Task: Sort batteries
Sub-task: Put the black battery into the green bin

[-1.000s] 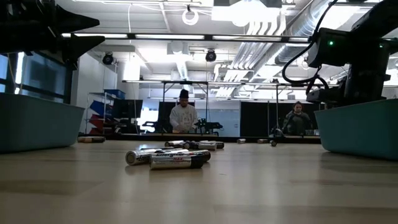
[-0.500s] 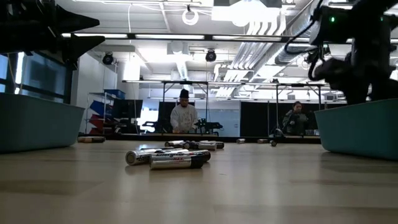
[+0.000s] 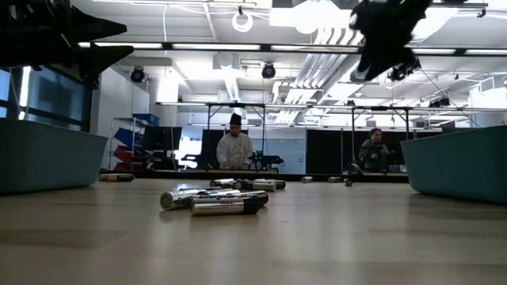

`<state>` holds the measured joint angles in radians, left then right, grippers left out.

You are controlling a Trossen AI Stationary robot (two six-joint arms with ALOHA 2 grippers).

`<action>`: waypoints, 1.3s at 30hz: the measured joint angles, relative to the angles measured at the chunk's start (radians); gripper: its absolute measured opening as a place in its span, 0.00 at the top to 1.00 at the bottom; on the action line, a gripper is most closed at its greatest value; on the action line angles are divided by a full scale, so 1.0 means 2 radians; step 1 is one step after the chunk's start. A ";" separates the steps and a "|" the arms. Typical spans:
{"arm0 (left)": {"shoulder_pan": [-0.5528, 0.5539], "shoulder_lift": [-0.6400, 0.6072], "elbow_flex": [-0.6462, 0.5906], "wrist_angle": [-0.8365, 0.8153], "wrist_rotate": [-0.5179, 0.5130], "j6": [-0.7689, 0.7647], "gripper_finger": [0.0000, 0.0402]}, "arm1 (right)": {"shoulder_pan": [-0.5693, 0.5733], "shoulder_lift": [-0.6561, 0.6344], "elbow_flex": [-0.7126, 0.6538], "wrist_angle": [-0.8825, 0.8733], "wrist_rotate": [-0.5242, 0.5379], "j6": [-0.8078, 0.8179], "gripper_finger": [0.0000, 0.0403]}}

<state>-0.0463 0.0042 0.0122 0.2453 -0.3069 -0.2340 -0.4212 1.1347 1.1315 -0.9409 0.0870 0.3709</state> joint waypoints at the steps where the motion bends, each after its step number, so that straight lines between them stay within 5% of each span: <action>1: 0.000 0.000 0.000 0.000 0.000 0.000 0.50 | -0.027 0.022 0.011 0.000 -0.001 -0.025 0.61; 8: 0.000 0.000 0.000 0.001 0.000 0.000 0.50 | -0.169 0.194 0.053 0.032 -0.133 -0.242 0.61; 15: 0.000 0.000 0.000 0.000 0.000 0.000 0.50 | -0.199 0.333 0.095 0.049 -0.081 -0.435 0.60; 22: 0.000 0.000 0.000 0.000 0.000 0.000 0.50 | -0.203 0.420 0.143 0.062 -0.015 -0.505 0.60; 33: 0.000 0.000 0.000 0.000 0.000 0.000 0.50 | -0.224 0.468 0.165 0.076 -0.008 -0.575 0.61; 39: 0.000 0.000 0.000 0.000 0.000 0.000 0.50 | -0.226 0.470 0.163 0.053 -0.027 -0.582 0.73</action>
<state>-0.0463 0.0040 0.0124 0.2447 -0.3065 -0.2333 -0.8726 2.0743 1.4567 -0.8358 0.0330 -0.7940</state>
